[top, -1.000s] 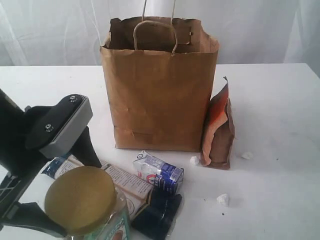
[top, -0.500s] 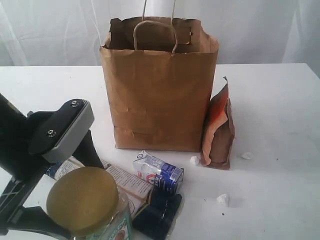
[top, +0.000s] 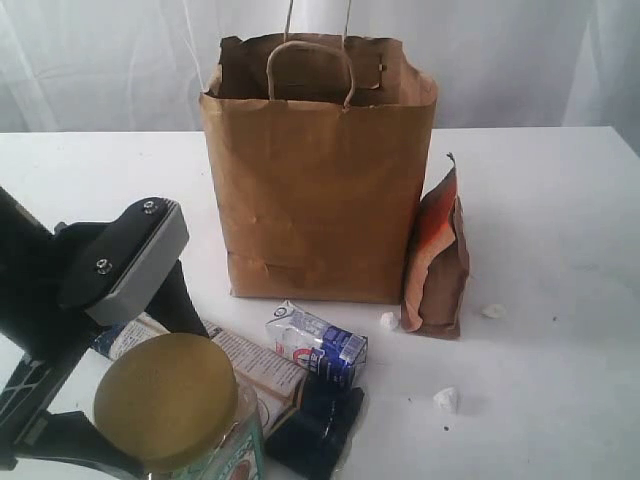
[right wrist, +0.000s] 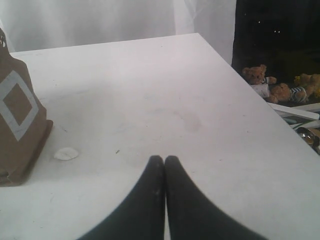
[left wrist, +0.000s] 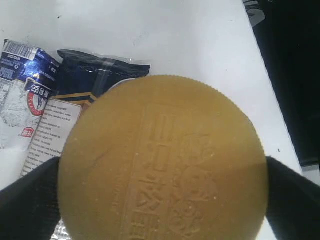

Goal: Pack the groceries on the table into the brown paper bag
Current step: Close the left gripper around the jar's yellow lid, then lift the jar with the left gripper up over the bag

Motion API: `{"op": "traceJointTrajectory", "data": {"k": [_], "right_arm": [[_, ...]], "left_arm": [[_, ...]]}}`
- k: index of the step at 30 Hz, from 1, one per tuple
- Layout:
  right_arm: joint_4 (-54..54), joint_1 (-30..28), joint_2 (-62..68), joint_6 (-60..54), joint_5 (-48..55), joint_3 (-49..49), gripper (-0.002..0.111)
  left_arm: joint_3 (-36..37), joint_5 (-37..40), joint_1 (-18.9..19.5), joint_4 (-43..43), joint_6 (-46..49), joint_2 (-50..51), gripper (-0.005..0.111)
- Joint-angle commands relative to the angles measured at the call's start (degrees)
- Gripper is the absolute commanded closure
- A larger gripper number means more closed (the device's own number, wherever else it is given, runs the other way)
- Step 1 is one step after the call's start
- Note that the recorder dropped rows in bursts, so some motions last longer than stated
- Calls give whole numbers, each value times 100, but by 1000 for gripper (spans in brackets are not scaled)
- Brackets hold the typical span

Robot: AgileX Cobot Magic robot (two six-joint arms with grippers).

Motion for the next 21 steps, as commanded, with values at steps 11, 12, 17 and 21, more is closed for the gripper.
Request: {"op": "traceJointTrajectory", "data": {"k": [11, 12, 17, 21], "right_arm": [[6, 2, -31, 0, -19, 28, 108], [6, 2, -31, 0, -19, 28, 108], [6, 2, -31, 0, -19, 28, 108], [6, 2, -31, 0, -19, 28, 108]], "left_arm": [[47, -129, -27, -137, 13, -12, 107], [47, -129, -27, -137, 13, -12, 107], [47, -127, -27, -389, 13, -35, 107], [47, -127, -27, -841, 24, -184, 107]]}}
